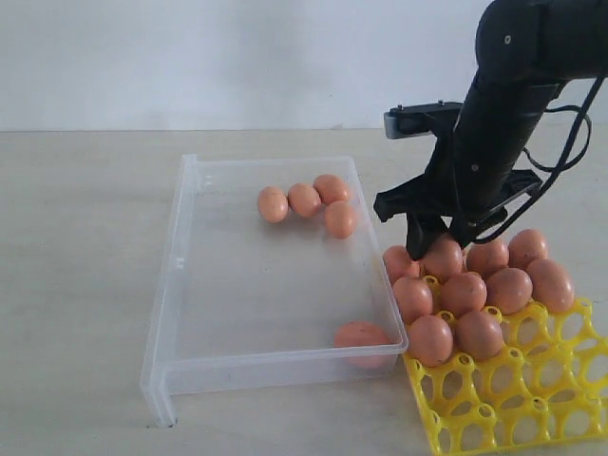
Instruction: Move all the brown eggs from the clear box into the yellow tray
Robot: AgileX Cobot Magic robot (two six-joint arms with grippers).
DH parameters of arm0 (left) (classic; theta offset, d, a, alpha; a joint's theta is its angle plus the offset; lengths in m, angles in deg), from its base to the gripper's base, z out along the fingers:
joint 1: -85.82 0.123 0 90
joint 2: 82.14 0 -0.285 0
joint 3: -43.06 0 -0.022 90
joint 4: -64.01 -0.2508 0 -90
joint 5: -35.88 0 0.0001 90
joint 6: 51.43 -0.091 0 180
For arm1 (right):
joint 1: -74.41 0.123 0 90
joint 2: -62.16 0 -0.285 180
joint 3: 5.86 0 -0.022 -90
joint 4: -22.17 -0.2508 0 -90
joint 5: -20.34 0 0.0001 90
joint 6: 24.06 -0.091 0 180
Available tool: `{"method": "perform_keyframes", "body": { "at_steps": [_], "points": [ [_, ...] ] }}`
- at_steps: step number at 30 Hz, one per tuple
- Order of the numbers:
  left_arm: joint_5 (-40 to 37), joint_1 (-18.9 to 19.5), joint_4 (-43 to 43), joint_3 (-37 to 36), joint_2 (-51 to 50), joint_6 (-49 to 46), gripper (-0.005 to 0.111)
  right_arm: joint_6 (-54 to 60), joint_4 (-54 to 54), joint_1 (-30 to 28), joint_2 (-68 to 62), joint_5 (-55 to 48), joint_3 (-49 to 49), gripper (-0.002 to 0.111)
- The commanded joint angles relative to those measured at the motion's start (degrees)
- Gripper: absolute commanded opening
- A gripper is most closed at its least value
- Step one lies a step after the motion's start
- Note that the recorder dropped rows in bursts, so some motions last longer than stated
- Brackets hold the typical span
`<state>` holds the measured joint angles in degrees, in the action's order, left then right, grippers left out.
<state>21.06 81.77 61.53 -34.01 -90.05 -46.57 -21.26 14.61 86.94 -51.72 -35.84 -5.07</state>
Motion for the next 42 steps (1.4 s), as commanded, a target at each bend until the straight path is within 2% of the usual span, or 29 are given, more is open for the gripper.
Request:
{"method": "perform_keyframes", "body": {
  "at_steps": [1, 6, 16, 18, 21, 25, 28, 29, 31, 32, 35, 38, 42],
  "points": [
    [0.4, 0.2, 0.1, -0.1, 0.1, -0.1, 0.004, 0.3, -1.8, 0.0, 7.8, 6.3, 1.1, 0.0],
    [0.4, 0.2, 0.1, -0.1, 0.1, -0.1, 0.004, 0.3, -6.0, 0.0, 21.2, 21.8, 10.7, 0.0],
    [0.4, 0.2, 0.1, -0.1, 0.1, -0.1, 0.004, 0.5, -6.0, -0.7, 47.0, 68.2, 41.8, 0.0],
    [0.4, 0.2, 0.1, -0.1, 0.1, -0.1, 0.004, -0.1, -13.0, -3.3, 48.8, 75.0, 45.1, 0.0],
    [0.4, 0.2, 0.1, -0.1, 0.1, -0.1, 0.004, -0.9, -24.7, -9.8, 48.3, 78.8, 46.7, 0.0],
    [0.4, 0.2, 0.1, -0.1, 0.1, -0.1, 0.004, -8.2, -21.2, -20.2, 44.2, 79.0, 46.0, 0.0],
    [0.4, 0.2, 0.1, -0.1, 0.1, -0.1, 0.004, -22.0, -12.9, -25.3, 39.3, 80.4, 44.7, 0.0],
    [0.4, 0.2, 0.1, -0.1, 0.1, -0.1, 0.004, -28.9, -6.9, -26.4, 37.2, 81.8, 44.2, 0.0],
    [0.4, 0.2, 0.1, -0.1, 0.1, -0.1, 0.004, -42.8, 10.7, -28.7, 33.2, 86.5, 43.1, 0.0],
    [0.4, 0.2, 0.1, -0.1, 0.1, -0.1, 0.004, -51.1, 23.0, -30.3, 30.9, 90.0, 42.3, 0.0],
    [0.4, 0.2, 0.1, -0.1, 0.1, -0.1, 0.004, -75.1, 57.4, -35.8, 23.3, 106.2, 38.3, 0.0],
    [0.4, 0.2, 0.1, -0.1, 0.1, -0.1, 0.004, -81.7, 72.1, -40.3, 16.0, 124.4, 33.0, 0.0],
    [0.4, 0.2, 0.1, -0.1, 0.1, -0.1, 0.004, -82.2, 85.4, -43.0, 11.4, 126.1, 28.4, 0.0]
  ]
}}
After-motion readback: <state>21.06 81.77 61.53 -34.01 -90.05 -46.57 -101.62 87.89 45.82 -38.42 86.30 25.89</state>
